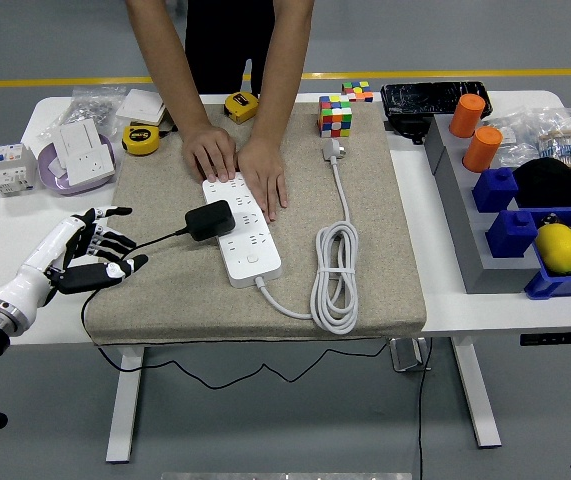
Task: Pick up the plug,place it near the board,insert it into the board,press the button
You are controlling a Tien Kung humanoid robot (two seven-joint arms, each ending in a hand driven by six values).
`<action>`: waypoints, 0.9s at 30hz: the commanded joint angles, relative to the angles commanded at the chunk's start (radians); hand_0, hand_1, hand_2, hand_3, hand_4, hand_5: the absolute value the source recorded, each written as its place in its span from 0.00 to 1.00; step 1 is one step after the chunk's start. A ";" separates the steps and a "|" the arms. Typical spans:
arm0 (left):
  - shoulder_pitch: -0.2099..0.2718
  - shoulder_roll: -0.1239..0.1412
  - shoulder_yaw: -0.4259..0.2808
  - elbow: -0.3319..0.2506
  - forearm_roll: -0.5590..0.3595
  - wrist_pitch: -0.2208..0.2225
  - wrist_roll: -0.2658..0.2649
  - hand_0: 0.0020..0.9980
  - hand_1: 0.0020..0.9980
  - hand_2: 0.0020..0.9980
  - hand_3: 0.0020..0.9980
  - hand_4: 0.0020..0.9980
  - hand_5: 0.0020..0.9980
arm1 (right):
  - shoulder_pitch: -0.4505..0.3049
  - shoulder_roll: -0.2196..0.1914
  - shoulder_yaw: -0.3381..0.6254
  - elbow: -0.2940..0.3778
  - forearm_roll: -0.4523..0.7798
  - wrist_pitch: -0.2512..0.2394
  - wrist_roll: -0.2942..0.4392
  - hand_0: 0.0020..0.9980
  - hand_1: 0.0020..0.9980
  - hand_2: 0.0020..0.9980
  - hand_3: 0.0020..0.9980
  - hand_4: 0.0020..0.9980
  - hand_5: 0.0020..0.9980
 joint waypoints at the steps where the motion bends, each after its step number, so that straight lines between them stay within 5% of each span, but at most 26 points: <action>1: -0.009 0.004 0.007 0.005 0.030 -0.013 0.013 0.19 0.04 0.17 0.67 0.45 0.01 | 0.000 0.001 0.001 0.000 -0.001 0.000 0.000 1.00 0.79 0.72 0.73 1.00 0.83; 14: -0.053 -0.007 0.050 0.014 0.100 -0.065 0.071 0.17 0.01 0.15 0.67 0.46 0.00 | 0.003 0.006 -0.008 0.000 0.011 -0.001 0.003 1.00 0.79 0.72 0.73 1.00 0.83; 16: -0.061 -0.015 0.062 0.016 0.118 -0.062 0.088 0.17 0.01 0.15 0.67 0.46 0.00 | 0.003 0.005 -0.008 0.000 0.018 -0.003 0.008 1.00 0.79 0.72 0.73 1.00 0.83; 17: -0.065 -0.020 0.067 0.016 0.121 -0.062 0.094 0.16 0.01 0.14 0.69 0.64 0.00 | 0.001 0.006 -0.007 0.000 0.022 -0.004 0.010 1.00 0.79 0.72 0.73 1.00 0.83; 22: -0.099 -0.030 0.096 0.028 0.119 -0.055 0.102 0.16 0.01 0.14 0.69 0.64 0.00 | -0.018 0.013 0.002 0.000 0.022 -0.004 0.009 1.00 0.79 0.72 0.73 1.00 0.83; 23: -0.103 -0.032 0.100 0.031 0.118 -0.049 0.103 0.15 0.00 0.15 0.78 0.63 0.00 | -0.020 0.014 0.006 0.000 0.020 -0.004 0.009 1.00 0.79 0.72 0.73 1.00 0.84; 27: -0.111 -0.043 0.116 0.049 0.103 -0.003 0.114 0.15 0.00 0.15 0.78 0.63 0.00 | -0.025 0.017 -0.005 0.000 0.037 -0.006 0.018 1.00 0.79 0.72 0.73 1.00 0.84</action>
